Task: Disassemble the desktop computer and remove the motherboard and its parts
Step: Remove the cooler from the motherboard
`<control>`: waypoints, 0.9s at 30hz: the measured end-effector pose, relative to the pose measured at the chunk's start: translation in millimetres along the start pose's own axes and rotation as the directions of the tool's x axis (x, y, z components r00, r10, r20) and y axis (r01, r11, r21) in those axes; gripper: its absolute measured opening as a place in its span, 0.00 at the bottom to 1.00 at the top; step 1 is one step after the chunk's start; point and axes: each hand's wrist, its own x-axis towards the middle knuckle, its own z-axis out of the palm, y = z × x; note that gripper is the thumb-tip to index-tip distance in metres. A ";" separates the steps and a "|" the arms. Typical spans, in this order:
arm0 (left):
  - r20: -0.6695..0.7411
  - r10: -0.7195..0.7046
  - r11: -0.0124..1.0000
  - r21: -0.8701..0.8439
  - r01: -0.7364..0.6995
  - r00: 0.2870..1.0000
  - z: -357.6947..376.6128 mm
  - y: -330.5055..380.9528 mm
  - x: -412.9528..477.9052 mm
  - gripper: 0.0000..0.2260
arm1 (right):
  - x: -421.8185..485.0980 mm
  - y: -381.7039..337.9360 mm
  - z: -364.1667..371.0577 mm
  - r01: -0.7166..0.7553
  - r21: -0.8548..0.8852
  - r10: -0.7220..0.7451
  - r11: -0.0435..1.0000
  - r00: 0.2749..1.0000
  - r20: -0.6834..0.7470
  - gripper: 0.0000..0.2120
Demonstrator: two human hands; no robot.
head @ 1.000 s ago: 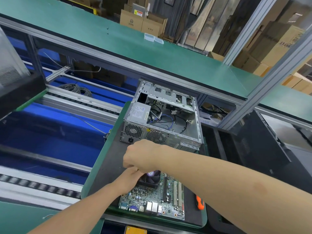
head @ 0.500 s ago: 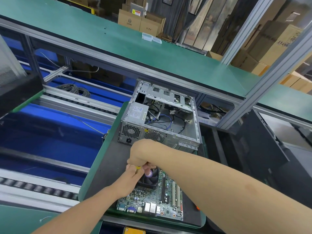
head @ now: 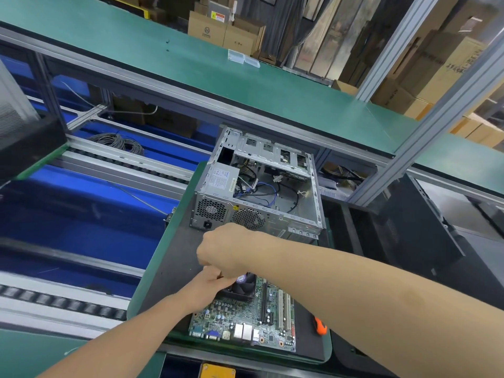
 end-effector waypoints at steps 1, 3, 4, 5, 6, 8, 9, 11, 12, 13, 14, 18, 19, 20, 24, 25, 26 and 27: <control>0.004 -0.016 1.000 0.006 0.016 1.000 -1.7 1.7 -0.6 0.20 | -1.2 0.0 0.4 0.047 -0.046 -0.048 0.998 0.999 -0.012 0.08; 0.001 -0.089 0.992 0.094 0.089 0.996 -6.6 4.0 -1.3 0.34 | -2.1 0.6 2.4 0.133 -0.149 -0.137 0.980 0.990 -0.022 0.10; -0.006 -0.124 0.978 0.166 0.123 0.992 -8.3 4.0 -1.4 0.37 | -2.2 1.2 3.3 0.161 -0.189 -0.168 0.969 0.986 -0.022 0.11; -0.012 -0.137 0.966 0.219 0.136 0.991 -9.0 4.5 -2.2 0.35 | -1.9 2.0 4.1 0.186 -0.221 -0.196 0.957 0.980 -0.027 0.11; -0.017 -0.132 0.959 0.250 0.132 0.991 -8.9 3.6 -3.0 0.32 | -1.1 3.1 4.5 0.194 -0.247 -0.208 0.949 0.978 -0.031 0.11; -0.042 -0.081 0.951 0.294 0.090 0.996 -6.8 0.0 -2.6 0.32 | 0.9 5.1 7.4 0.181 -0.270 -0.208 0.946 0.975 -0.074 0.11; -0.047 -0.058 0.953 0.294 0.069 0.997 -6.0 -0.1 -1.5 0.35 | 0.5 5.7 6.6 0.152 -0.234 -0.179 0.960 0.979 -0.099 0.10; 0.022 0.018 0.970 0.243 -0.023 1.000 -4.4 0.9 -1.8 0.38 | -1.8 7.3 2.6 0.062 -0.059 -0.067 0.996 0.993 -0.099 0.08; 0.074 0.064 0.980 0.181 -0.076 0.995 -3.2 3.4 -2.1 0.35 | -1.8 8.6 1.2 -0.035 0.053 0.038 0.998 0.997 -0.065 0.13; 0.099 0.085 0.986 0.134 -0.098 0.991 -3.0 3.4 -0.7 0.30 | -2.5 8.6 -2.5 -0.160 0.169 0.163 0.973 0.987 -0.005 0.20; 0.092 0.100 0.985 0.128 -0.111 0.991 -4.1 1.5 0.9 0.24 | -1.1 8.7 -6.1 -0.293 0.282 0.282 0.913 0.956 0.081 0.26; -0.015 0.155 0.961 0.234 -0.148 0.988 -3.6 -13.1 7.1 0.24 | 10.5 6.8 -20.4 -0.478 0.307 0.269 0.823 0.804 0.531 0.33; -0.014 0.171 0.952 0.260 -0.162 0.985 -4.3 -16.6 9.3 0.26 | 11.7 5.1 -24.1 -0.435 0.276 0.191 0.857 0.767 0.612 0.35; 0.003 0.176 0.948 0.269 -0.171 0.984 -5.4 -18.8 10.4 0.25 | 12.6 4.1 -24.9 -0.358 0.242 0.132 0.902 0.761 0.635 0.37; 0.077 0.092 0.982 0.161 -0.103 0.993 -10.4 -12.6 8.1 0.24 | 12.0 1.7 -11.0 -0.282 0.163 0.225 0.945 0.927 0.300 0.22; 0.093 0.076 0.986 0.138 -0.089 0.993 -11.6 -12.3 8.2 0.26 | 11.1 1.1 -4.7 -0.316 0.205 0.274 0.926 0.939 0.209 0.17; 0.106 0.066 0.990 0.117 -0.079 0.992 -12.8 -12.3 8.9 0.27 | 9.8 0.7 -0.1 -0.334 0.247 0.307 0.910 0.941 0.143 0.15; 0.115 0.057 0.993 0.093 -0.068 0.992 -14.0 -11.4 9.3 0.27 | 8.8 -0.1 2.2 -0.330 0.265 0.315 0.906 0.944 0.097 0.15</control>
